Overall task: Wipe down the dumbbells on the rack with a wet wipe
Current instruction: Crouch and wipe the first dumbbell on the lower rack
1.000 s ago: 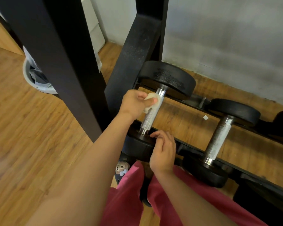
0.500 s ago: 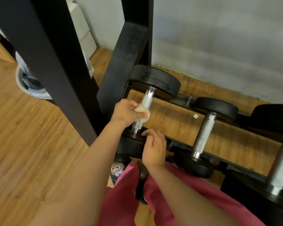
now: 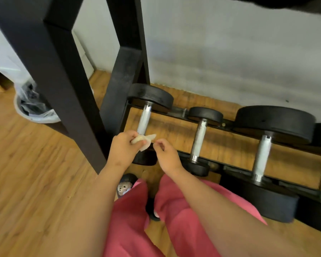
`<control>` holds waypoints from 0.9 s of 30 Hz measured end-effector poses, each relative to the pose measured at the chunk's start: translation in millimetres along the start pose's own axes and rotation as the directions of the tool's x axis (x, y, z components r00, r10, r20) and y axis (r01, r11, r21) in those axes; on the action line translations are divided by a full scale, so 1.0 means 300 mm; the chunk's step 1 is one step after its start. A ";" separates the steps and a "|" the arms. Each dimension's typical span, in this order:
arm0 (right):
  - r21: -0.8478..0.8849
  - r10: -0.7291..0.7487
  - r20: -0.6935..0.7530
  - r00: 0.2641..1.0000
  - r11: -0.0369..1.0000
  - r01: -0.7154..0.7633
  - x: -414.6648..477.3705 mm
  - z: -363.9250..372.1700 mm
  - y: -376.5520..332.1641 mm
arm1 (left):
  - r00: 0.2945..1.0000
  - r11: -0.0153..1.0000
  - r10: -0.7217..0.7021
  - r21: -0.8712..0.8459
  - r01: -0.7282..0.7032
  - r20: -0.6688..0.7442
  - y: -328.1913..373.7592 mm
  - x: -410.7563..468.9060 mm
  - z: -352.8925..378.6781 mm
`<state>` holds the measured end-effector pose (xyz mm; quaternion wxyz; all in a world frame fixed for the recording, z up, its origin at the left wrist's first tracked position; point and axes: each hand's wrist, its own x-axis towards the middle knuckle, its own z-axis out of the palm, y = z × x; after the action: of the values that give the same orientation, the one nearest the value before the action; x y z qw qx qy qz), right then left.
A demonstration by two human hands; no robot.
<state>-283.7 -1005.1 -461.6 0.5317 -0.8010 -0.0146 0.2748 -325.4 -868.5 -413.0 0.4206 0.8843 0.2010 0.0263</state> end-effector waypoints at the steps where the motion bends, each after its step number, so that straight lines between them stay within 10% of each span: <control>1: 0.083 -0.001 0.017 1.000 0.997 0.000 -0.031 -0.012 -0.016 | 1.000 0.999 0.010 -0.050 -0.011 -0.014 0.018 -0.028 0.001; 11: 0.485 0.022 0.019 1.000 0.874 -0.028 -0.357 -0.181 -0.056 | 0.983 0.968 0.108 -0.241 -0.071 0.146 0.187 -0.246 0.086; 27: 0.187 0.177 -0.629 0.757 0.980 -0.073 -0.416 -0.234 0.227 | 0.977 0.985 -0.020 -0.165 0.056 0.214 0.119 -0.178 0.206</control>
<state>-376.0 -1133.2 -447.3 0.5439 -0.8030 0.2428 0.0193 -349.2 -954.3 -419.5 0.5141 0.8388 0.1691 -0.0586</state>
